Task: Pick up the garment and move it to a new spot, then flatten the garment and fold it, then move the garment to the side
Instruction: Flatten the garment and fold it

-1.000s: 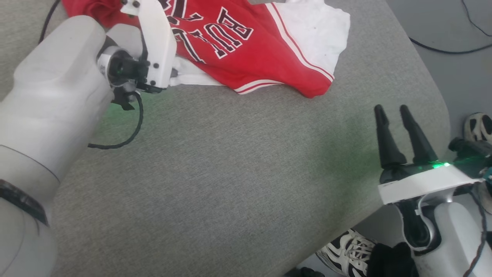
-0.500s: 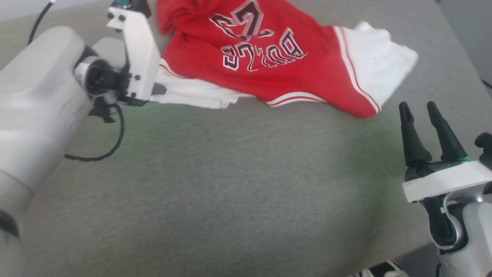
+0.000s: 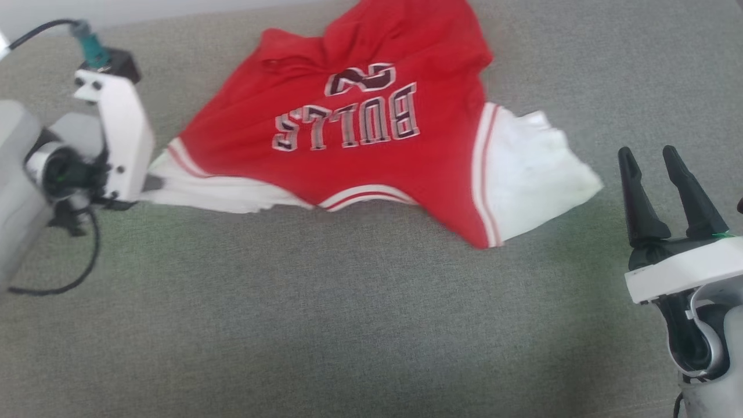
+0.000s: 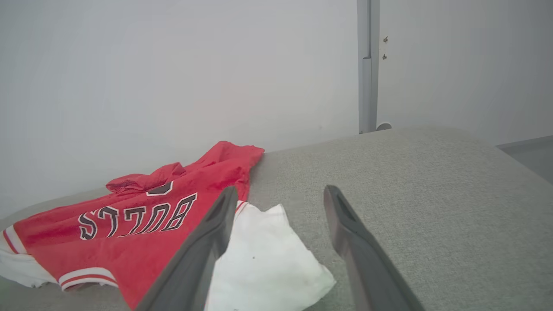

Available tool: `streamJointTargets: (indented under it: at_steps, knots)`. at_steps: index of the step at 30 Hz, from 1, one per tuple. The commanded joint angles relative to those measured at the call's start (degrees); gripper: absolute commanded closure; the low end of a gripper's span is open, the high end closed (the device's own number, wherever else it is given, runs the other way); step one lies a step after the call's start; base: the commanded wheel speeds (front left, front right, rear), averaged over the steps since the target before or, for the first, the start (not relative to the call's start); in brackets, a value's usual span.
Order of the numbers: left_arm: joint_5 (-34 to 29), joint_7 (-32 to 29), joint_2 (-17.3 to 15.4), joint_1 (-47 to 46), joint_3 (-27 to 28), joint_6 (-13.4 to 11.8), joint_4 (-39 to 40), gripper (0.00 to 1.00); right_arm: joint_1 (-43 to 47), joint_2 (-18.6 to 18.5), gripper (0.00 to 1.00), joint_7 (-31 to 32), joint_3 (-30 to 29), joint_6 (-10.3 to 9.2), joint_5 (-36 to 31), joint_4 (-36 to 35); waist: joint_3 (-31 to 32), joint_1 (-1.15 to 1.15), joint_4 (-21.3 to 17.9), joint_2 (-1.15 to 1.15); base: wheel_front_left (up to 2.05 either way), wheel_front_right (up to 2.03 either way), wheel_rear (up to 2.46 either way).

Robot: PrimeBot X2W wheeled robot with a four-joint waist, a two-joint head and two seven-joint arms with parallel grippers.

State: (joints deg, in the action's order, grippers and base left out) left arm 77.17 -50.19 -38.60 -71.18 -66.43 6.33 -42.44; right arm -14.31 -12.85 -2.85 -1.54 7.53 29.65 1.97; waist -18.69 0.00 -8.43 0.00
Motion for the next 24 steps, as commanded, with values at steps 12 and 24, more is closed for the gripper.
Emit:
streamJointTargets:
  at_steps: [12, 24]
  knots:
    - [-2.29, 6.42, -3.1, 5.38, -0.72, -1.28, -5.05, 1.0, 1.48, 0.36, 0.0, 2.15, -1.32, -0.08, -1.13, -2.54, -1.81, 0.0, -2.4, 0.0, 0.0, 0.0, 0.0]
    - [0.14, 20.17, 0.67, 8.64, 3.45, 0.84, -5.98, 0.0, 2.37, -1.88, 0.0, 5.57, -1.9, -0.08, -2.51, -3.32, 1.73, 0.0, 2.53, 0.0, 0.0, 0.0, 0.0]
